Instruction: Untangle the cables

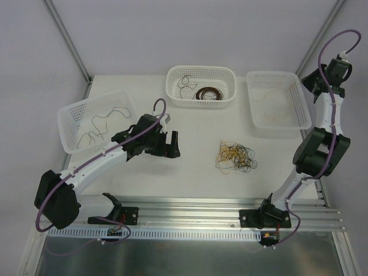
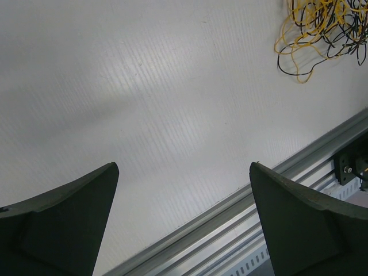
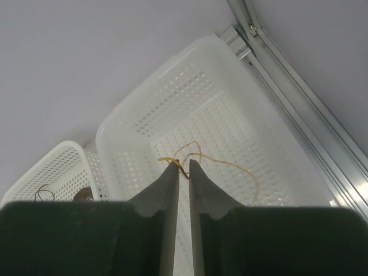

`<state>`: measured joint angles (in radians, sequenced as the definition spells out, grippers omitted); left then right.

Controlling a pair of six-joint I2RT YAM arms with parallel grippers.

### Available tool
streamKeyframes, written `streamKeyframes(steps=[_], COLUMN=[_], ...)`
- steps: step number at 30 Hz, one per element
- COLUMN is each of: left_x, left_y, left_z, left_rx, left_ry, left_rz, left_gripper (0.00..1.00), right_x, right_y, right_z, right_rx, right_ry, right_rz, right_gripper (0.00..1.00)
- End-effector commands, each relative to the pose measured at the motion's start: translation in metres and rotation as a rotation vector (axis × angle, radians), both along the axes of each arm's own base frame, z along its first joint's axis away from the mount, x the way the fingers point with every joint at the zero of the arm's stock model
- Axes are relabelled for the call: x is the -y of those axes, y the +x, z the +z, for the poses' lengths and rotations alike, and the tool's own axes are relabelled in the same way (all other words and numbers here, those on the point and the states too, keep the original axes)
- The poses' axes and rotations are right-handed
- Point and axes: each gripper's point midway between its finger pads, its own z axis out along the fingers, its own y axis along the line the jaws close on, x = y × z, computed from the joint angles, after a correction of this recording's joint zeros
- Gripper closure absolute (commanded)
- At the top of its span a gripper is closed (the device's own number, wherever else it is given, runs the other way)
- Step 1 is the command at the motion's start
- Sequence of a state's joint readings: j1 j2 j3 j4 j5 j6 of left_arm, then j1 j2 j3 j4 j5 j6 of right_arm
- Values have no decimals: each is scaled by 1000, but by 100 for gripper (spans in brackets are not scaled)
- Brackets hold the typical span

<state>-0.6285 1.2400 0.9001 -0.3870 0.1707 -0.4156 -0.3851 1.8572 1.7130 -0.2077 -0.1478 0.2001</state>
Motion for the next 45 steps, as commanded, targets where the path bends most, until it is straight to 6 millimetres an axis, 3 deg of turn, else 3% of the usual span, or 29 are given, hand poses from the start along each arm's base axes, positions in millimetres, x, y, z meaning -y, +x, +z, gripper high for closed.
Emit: streamKeyframes(steps=[1,3,4,6,7,12,13,15,16,17,18,19,20,22,23,24,26,28,29,32,35,38,42,45], left_x=[3,3,4,5,5,6,6,8,9,9,10,11,11,14,15,16,18,19,18,18,13,10,8,7], left_y=[1,1,1,2,2,-2,-3,-5,-6,-6,-7,-8,-7,-10,-10,-11,-14,-18,-21,-26,-34,-38,-40,-39], left_z=[3,3,3,5,6,6,6,7,7,7,6,6,5,3,3,3,2,1,-3,-3,-12,-16,-17,-16], left_rx=[-1,-3,-2,-1,-1,-9,-13,-10,-14,-14,-15,-18,-20,-34,-42,-49,-60,-71,-79,-84,-96,-100,-93,-77], left_ry=[-29,-31,-34,-42,-45,-62,-66,-78,-85,-89,-96,-102,-107,-120,-126,-136,-150,-166,-166,-184,-185,-192,-204,-215], left_rz=[16,18,18,17,16,17,16,9,10,9,7,7,8,2,4,8,6,7,7,11,22,35,62,82], left_gripper=[1,1,1,1,1,1,1,1,1,1,1,1,1,1,1,1,1,1,1,1,1,1,1,1], right_x=[-8,-14,-16,-17,-20,-42,-57,-71,-91,-104,-118,-149,-166,-205,-223,-242,-251,-251,-249,-244,-257,-291,-356,-387], right_y=[18,19,18,12,9,-17,-22,-42,-49,-62,-70,-81,-94,-112,-129,-142,-172,-194,-212,-234,-254,-263,-275,-283], right_z=[14,-1,-3,-13,-9,12,17,28,17,28,21,-1,3,-14,-45,-48,-85,-100,-123,-144,-176,-193,-193,-188], right_rx=[43,2,-7,-43,-43,-92,-102,-139,-174,-162,-176,-221,-205,-225,-284,-289,-387,-428,-481,-526,-598,-615,-608,-628], right_ry=[50,85,96,109,105,19,-3,-64,-69,-83,-80,-66,-66,-16,11,17,13,-13,-12,-13,0,22,21,2], right_rz=[61,84,91,86,91,137,162,174,209,223,246,311,340,413,450,494,522,523,523,513,574,686,895,1001], right_gripper=[83,74,60,48,38,16,14,14,14,14,14,14,14,14,15,15,16,18,19,19,20,22,24,24])
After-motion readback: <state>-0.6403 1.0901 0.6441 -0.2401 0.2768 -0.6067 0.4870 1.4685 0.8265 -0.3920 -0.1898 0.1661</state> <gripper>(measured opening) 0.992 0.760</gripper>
